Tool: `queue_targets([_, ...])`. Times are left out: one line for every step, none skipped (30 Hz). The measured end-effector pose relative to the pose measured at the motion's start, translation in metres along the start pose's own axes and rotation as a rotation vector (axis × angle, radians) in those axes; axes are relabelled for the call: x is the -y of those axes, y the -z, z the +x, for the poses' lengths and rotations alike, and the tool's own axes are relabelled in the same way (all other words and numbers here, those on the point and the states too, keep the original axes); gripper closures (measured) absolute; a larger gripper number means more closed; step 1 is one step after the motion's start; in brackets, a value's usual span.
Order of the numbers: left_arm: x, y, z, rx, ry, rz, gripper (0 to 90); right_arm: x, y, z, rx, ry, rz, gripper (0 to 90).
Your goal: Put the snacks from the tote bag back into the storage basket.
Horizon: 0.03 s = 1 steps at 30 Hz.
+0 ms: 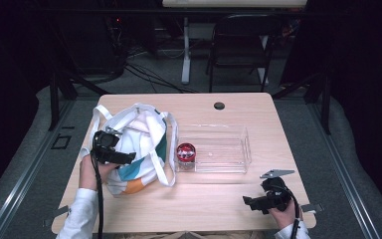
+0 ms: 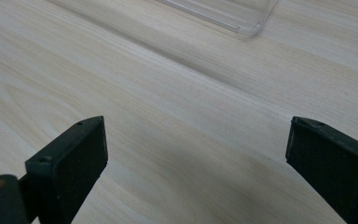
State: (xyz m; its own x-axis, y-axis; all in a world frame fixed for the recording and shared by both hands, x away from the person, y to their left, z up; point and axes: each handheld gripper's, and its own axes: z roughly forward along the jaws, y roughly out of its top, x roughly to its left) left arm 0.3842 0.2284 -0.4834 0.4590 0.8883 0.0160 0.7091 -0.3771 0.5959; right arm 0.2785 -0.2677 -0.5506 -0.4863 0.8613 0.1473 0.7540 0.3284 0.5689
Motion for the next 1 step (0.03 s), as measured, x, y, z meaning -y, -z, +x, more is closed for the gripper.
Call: queue_targets([-0.0004, 0.0009, 0.0001, 0.004, -0.003, -0.003, 9.8, -0.0001, -0.0005, 0.0, 0.002, -0.001, 0.001, 5.2])
